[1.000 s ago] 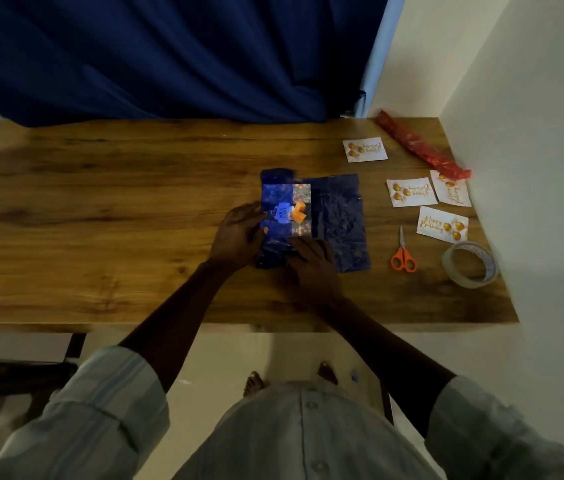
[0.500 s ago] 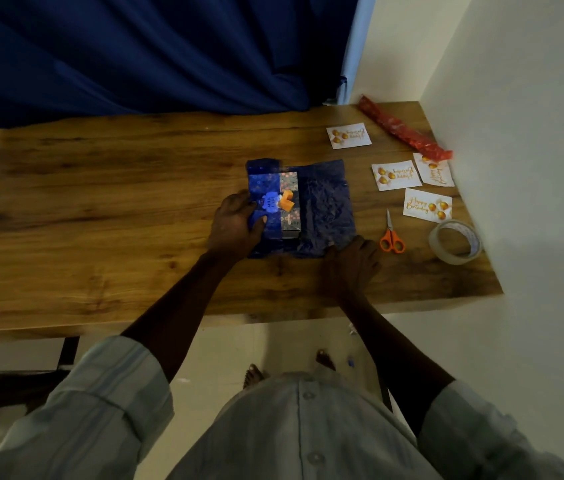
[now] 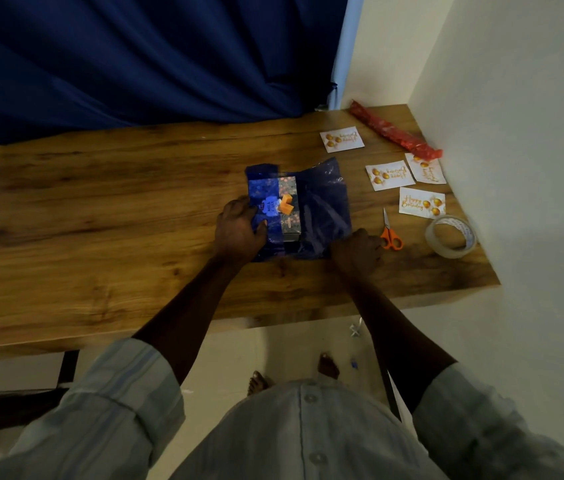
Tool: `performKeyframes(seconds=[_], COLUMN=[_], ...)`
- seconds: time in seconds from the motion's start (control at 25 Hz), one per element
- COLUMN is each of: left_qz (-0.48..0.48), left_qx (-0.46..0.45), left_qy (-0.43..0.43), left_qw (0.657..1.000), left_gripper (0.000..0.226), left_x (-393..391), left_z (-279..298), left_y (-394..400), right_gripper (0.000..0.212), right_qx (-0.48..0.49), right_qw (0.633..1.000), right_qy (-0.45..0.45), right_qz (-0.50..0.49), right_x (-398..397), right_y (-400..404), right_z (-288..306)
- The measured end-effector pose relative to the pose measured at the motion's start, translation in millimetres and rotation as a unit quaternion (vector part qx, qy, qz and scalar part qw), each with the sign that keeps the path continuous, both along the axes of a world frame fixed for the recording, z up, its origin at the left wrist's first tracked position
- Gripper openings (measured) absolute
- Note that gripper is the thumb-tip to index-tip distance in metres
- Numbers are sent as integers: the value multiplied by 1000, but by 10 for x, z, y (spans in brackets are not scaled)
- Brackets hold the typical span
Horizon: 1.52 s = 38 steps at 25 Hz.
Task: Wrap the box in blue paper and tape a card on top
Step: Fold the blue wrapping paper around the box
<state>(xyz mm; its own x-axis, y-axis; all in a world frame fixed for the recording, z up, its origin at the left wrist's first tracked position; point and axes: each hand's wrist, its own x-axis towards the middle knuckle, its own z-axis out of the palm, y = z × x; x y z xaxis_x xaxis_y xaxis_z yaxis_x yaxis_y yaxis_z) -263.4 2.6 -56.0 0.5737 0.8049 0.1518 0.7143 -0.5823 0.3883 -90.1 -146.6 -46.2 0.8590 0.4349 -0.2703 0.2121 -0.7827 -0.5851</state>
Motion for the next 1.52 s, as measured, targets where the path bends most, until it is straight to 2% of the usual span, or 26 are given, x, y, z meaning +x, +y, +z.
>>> performKeyframes(seconds=[0.16,0.24,0.32,0.44,0.48,0.6,0.72,0.92,1.04,1.12,1.2,1.28,1.36,1.44,1.52], left_qz=[-2,-5,-6,-13,-16,-54,-101,-117,-115,-116,-115,-109,-105,-104,-104], left_qx=[6,4,5,7,6,15,21,8,-1,1,2,-3,-7,-6,-5], left_qy=[15,20,23,23,21,12,23,38,36,32,30,29,25,21,23], left_qw=[1000,1000,1000,1000,1000,998,994,992,993,993,993,994,994,994,994], left_gripper=[52,50,49,50,49,44,40,40,41,40,40,40,40,39,40], left_x=[1,4,2,-14,-15,-23,-19,17,27,33,37,43,49,51,52], left_z=[5,19,28,33,34,41,41,59,73,71,60,50,40,35,37], left_y=[5,4,-1,-2,-1,6,13,8,4,3,4,9,8,5,8], right_gripper=[34,42,46,23,18,4,8,13,19,34,52,61,63,60,56], right_qx=[193,202,172,112,124,242,303,265,301,328,297,183,87,38,19], right_qw=[978,974,977,988,987,969,948,935,922,929,948,975,989,995,996], right_qy=[70,63,65,58,54,20,-98,-189,-172,-116,-104,-123,-81,-33,-35], right_qz=[-47,-80,-109,-94,-86,-51,22,140,171,126,47,-31,-86,-91,-77], right_x=[-108,-171,-184,-189,-196,-303,-409,-591,-694,-680,-595,-460,-315,-209,-143], right_y=[24,46,77,105,109,140,175,177,147,146,137,106,49,4,-11], right_z=[88,129,114,91,95,130,143,86,66,59,64,46,17,-10,-45])
